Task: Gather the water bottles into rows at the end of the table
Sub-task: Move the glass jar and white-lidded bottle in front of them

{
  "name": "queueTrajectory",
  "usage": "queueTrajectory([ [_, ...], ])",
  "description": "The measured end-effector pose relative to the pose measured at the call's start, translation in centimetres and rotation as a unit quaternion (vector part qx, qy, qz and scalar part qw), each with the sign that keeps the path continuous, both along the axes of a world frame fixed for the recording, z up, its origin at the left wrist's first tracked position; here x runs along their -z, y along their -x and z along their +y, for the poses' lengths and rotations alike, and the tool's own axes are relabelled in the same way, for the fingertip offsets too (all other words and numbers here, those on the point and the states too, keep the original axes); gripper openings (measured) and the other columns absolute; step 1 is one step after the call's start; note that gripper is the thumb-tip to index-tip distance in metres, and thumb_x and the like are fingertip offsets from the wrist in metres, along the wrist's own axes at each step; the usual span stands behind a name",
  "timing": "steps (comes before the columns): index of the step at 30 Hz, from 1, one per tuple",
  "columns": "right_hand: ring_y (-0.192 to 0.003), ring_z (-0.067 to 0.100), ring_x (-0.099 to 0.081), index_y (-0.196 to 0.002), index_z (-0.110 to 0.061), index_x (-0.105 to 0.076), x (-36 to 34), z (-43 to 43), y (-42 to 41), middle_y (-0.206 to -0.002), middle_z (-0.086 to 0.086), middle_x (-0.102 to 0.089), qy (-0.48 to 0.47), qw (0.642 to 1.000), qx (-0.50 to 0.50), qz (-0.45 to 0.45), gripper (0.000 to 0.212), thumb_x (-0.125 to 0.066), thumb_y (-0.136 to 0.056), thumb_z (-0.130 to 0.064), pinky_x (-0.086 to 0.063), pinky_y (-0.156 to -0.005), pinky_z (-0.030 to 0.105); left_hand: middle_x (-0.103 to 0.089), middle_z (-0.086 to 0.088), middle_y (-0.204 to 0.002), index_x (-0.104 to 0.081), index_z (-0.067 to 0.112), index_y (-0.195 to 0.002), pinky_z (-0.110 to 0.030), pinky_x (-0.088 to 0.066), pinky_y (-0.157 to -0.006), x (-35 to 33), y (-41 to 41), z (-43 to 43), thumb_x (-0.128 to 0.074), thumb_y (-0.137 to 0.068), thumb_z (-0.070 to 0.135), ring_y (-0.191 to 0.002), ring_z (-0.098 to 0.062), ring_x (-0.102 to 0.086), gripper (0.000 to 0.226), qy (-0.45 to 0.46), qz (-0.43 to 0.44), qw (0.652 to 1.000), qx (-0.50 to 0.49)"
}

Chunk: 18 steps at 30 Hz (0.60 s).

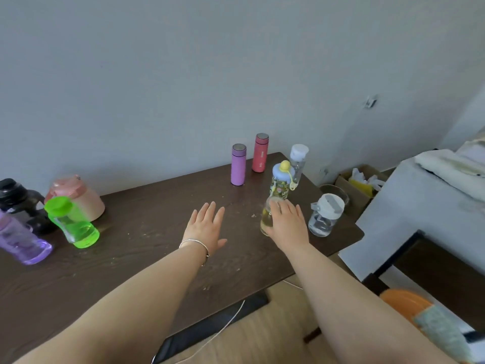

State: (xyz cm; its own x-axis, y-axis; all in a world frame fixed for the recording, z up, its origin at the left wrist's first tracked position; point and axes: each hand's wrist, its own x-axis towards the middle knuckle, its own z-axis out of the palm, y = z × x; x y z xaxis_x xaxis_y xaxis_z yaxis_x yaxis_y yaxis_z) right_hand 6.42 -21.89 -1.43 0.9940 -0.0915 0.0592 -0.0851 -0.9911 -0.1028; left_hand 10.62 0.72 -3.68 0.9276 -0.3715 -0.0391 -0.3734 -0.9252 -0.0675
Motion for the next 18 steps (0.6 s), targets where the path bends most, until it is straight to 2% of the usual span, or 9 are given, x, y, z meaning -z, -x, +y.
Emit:
queueTrajectory([
  [7,-0.159,0.031,-0.025,-0.164,-0.017,-0.024,-0.2,-7.7,2.5,-0.168,0.011,-0.034,-0.007,0.999,0.054,0.003,0.080,-0.062,-0.101,-0.047,-0.020,-0.131,0.048,-0.002,-0.008,-0.163,-0.002,0.020,-0.154,-0.045,-0.009,-0.121,-1.0,-0.4,-7.9,-0.056,-0.089,0.054,-0.150,-0.026,0.000,0.091,0.009,0.003,0.999,0.046],
  [13,-0.155,0.029,-0.034,-0.160,-0.022,-0.032,0.4,-12.0,3.4,-0.165,0.010,-0.037,0.002,0.993,0.119,0.004,0.079,-0.067,-0.097,-0.052,-0.025,-0.131,0.048,-0.005,-0.007,-0.163,-0.005,0.020,-0.153,-0.044,-0.013,-0.121,-0.4,-1.6,-13.0,-0.056,-0.088,0.055,-0.150,-0.026,-0.004,0.090,0.029,0.006,0.996,0.087],
  [18,-0.157,0.028,-0.031,-0.159,-0.026,-0.033,1.4,-14.9,2.4,-0.167,0.006,-0.035,0.000,0.989,0.150,0.004,0.076,-0.067,-0.096,-0.052,-0.022,-0.131,0.047,-0.007,-0.009,-0.162,-0.010,0.020,-0.150,-0.044,-0.016,-0.120,1.2,-3.5,-15.7,-0.061,-0.086,0.051,-0.150,-0.028,-0.007,0.087,0.040,0.027,0.994,0.096],
])
